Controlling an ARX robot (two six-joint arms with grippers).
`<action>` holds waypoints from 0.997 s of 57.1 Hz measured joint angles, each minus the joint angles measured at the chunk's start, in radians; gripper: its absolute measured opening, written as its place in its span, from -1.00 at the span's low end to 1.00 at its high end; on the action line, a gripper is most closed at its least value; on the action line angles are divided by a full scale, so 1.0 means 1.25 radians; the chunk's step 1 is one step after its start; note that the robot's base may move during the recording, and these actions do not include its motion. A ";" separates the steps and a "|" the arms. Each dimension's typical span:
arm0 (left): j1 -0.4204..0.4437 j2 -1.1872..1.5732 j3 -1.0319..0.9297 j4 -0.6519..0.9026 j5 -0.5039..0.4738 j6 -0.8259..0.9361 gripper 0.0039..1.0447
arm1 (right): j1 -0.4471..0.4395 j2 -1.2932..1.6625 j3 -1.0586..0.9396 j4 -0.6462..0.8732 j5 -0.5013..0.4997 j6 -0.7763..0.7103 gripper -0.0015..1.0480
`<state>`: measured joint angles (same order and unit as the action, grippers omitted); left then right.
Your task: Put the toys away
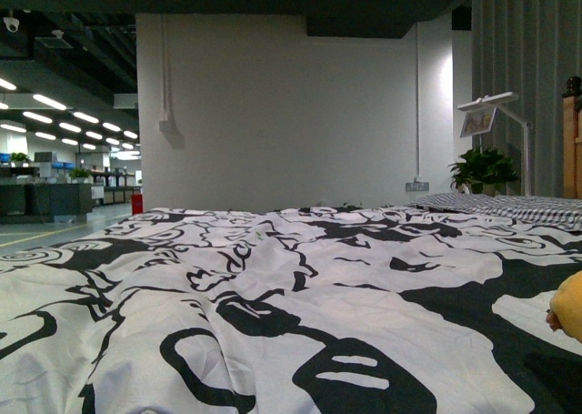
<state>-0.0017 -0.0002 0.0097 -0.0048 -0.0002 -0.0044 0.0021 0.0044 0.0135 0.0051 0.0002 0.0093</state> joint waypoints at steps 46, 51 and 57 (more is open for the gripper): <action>0.000 0.000 0.000 0.000 0.000 0.000 0.89 | 0.000 0.000 0.000 0.000 0.000 0.000 -0.81; 0.000 0.000 0.000 0.000 0.000 0.000 0.89 | 0.000 0.000 0.000 0.000 0.000 0.000 -0.81; 0.001 0.000 0.000 0.000 -0.002 0.000 0.89 | 0.000 0.000 0.000 0.000 -0.004 0.000 -0.81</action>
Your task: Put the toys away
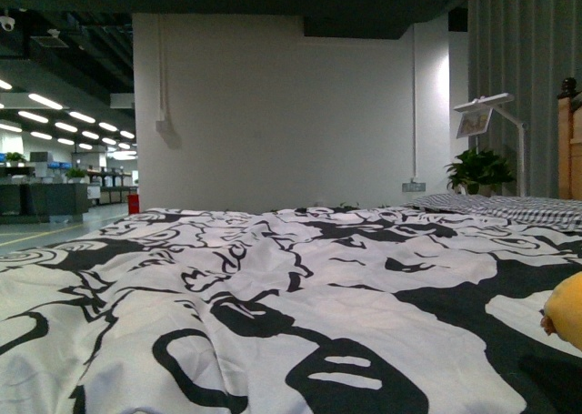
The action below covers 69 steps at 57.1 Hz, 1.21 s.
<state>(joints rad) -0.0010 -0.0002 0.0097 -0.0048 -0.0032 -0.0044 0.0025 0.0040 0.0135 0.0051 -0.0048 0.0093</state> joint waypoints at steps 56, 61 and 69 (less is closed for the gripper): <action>0.000 0.000 0.000 0.000 0.002 0.000 0.89 | -0.002 0.001 0.000 -0.008 0.004 -0.003 -0.81; 0.000 0.000 0.000 0.000 0.002 0.000 0.89 | -0.002 0.001 0.000 -0.008 0.004 -0.003 -0.81; 0.000 0.000 0.000 0.000 0.003 0.000 0.89 | -0.002 0.001 0.000 -0.008 0.004 -0.003 -0.81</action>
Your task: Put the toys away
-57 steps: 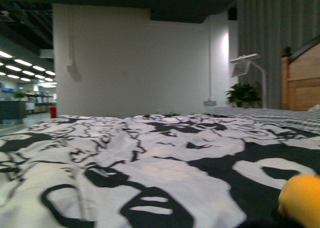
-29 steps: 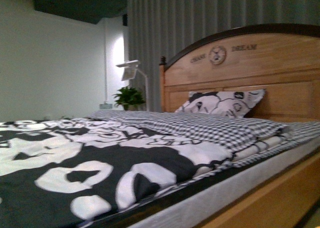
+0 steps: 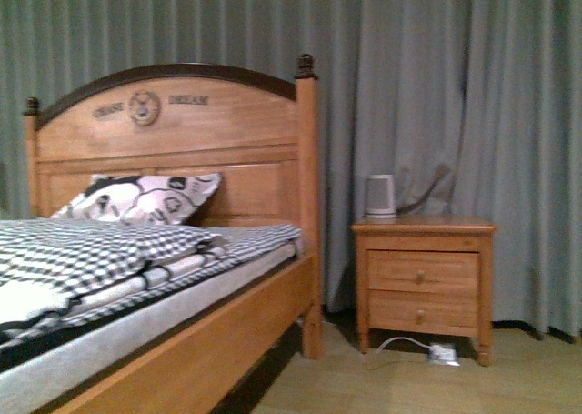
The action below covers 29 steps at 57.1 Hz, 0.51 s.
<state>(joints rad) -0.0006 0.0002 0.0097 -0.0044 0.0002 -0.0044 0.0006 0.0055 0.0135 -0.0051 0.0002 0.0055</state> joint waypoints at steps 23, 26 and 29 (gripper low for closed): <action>0.000 0.000 0.000 0.000 -0.001 0.000 0.89 | 0.000 0.000 0.000 0.000 0.000 0.000 -0.81; -0.001 0.000 0.000 0.000 0.000 0.000 0.89 | 0.000 0.000 0.000 0.000 0.000 0.000 -0.81; -0.001 0.000 0.000 0.000 -0.001 0.000 0.89 | 0.000 0.000 0.000 0.000 0.000 0.000 -0.81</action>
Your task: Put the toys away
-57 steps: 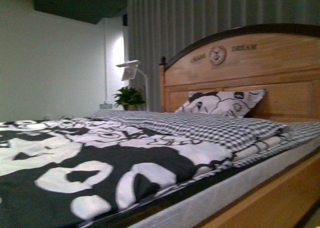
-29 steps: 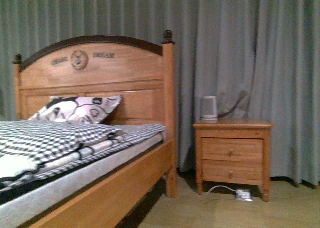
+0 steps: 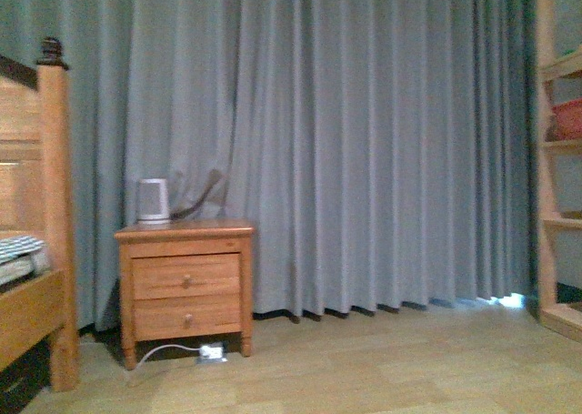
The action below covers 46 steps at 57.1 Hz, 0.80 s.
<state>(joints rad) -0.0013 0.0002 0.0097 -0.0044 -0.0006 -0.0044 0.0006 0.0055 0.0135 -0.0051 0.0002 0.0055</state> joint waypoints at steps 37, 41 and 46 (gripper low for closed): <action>-0.002 0.000 0.000 0.000 -0.001 0.000 0.89 | -0.001 0.000 0.000 0.000 0.002 0.000 -0.81; 0.000 0.000 0.000 0.000 -0.004 0.000 0.89 | 0.001 0.000 0.000 0.000 -0.010 0.000 -0.81; 0.000 0.000 0.000 0.000 -0.002 0.000 0.89 | 0.001 0.000 0.000 0.000 -0.011 0.000 -0.81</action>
<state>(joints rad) -0.0017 0.0002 0.0097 -0.0044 -0.0029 -0.0040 0.0013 0.0055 0.0135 -0.0051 -0.0139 0.0055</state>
